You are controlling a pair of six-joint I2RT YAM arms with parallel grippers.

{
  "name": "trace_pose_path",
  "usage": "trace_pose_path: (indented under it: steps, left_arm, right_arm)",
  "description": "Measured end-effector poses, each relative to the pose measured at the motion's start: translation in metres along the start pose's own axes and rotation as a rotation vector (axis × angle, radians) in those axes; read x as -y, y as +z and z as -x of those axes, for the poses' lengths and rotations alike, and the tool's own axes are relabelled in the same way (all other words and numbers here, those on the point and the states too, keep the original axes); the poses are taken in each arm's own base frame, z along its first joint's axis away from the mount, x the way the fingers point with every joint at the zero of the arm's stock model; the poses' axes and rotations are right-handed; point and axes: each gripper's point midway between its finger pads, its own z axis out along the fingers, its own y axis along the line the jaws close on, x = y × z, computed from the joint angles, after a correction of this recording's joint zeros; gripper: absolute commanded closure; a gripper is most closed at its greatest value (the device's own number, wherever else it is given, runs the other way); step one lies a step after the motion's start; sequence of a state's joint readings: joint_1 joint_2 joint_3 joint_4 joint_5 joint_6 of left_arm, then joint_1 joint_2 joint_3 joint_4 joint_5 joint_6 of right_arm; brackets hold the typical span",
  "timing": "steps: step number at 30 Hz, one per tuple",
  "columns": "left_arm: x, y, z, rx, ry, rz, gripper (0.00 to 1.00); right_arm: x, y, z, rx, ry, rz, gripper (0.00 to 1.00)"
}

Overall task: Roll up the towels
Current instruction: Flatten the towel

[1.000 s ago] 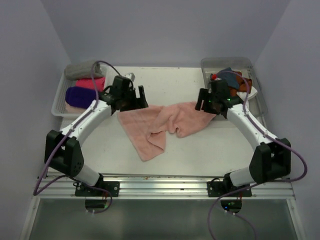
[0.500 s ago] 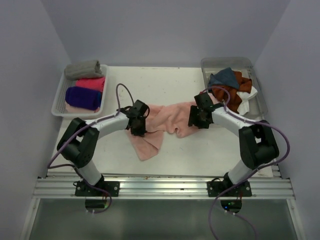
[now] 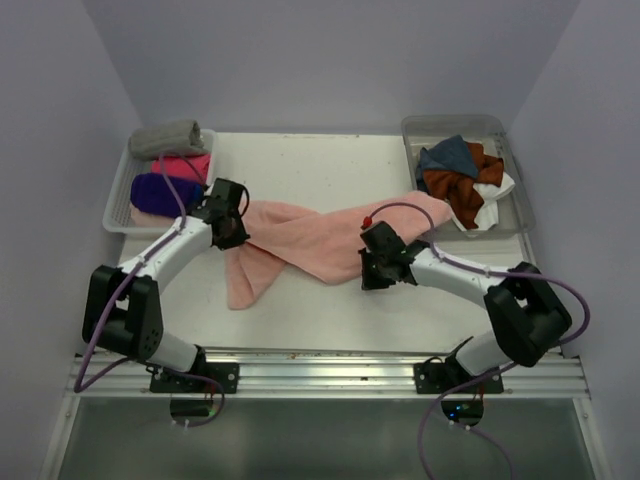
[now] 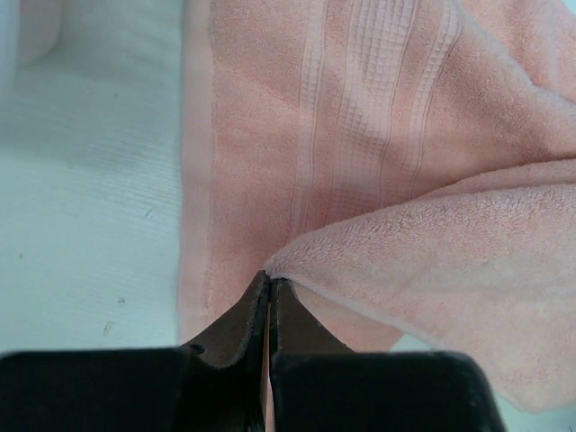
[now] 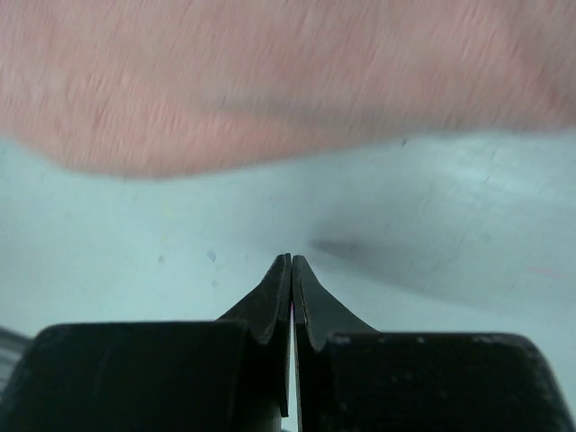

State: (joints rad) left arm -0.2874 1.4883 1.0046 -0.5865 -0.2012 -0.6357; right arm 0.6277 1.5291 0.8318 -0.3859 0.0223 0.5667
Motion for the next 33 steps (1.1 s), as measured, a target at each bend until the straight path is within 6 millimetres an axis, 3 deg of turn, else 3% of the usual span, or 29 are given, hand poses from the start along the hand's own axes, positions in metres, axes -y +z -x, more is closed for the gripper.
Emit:
trace_pose_path:
  steps: [2, 4, 6, 7, 10, 13, 15, 17, 20, 24, 27, 33]
  left_arm:
    - [-0.006, -0.003, 0.003, 0.012, -0.009, 0.021, 1.0]
    - [-0.012, -0.004, 0.005, 0.018, -0.02, 0.041, 1.0]
    - [-0.019, -0.004, 0.007, 0.021, -0.034, 0.059, 1.0]
    - [-0.022, -0.003, 0.009, 0.023, -0.042, 0.07, 1.0]
    - [-0.036, -0.003, 0.013, 0.033, -0.064, 0.113, 1.0]
    - [-0.052, -0.008, 0.019, 0.05, -0.095, 0.151, 1.0]
    - [-0.063, -0.014, 0.026, 0.076, -0.128, 0.166, 1.0]
    - [-0.073, -0.024, 0.034, 0.109, -0.161, 0.177, 1.0]
    - [-0.076, -0.034, 0.041, 0.144, -0.185, 0.165, 1.0]
    - [-0.068, -0.033, 0.038, 0.125, -0.176, 0.118, 1.0]
    - [-0.061, -0.032, 0.031, 0.101, -0.16, 0.091, 1.0]
    - [-0.021, -0.03, 0.013, 0.064, -0.053, 0.011, 1.0]
  right_arm:
    - [-0.01, -0.012, -0.016, -0.003, -0.047, 0.036, 1.0]
    - [-0.012, -0.025, -0.017, 0.025, -0.066, 0.044, 1.0]
    - [-0.009, -0.037, -0.008, 0.075, -0.064, 0.029, 0.66]
    - [-0.004, -0.043, -0.002, 0.105, -0.058, 0.007, 0.36]
    - [0.016, -0.053, 0.018, 0.162, -0.018, -0.059, 0.27]
    - [0.051, -0.058, 0.047, 0.21, 0.124, -0.116, 0.31]
    - [0.077, -0.062, 0.065, 0.247, 0.209, -0.164, 0.48]
    - [0.088, -0.066, 0.081, 0.275, 0.258, -0.185, 0.62]
    - [0.096, -0.063, 0.11, 0.299, 0.301, -0.187, 0.7]
    - [0.109, -0.042, 0.146, 0.289, 0.327, -0.215, 0.72]
    - [0.118, -0.027, 0.16, 0.268, 0.337, -0.232, 0.72]
    - [0.131, -0.018, 0.185, 0.272, 0.349, -0.259, 0.72]
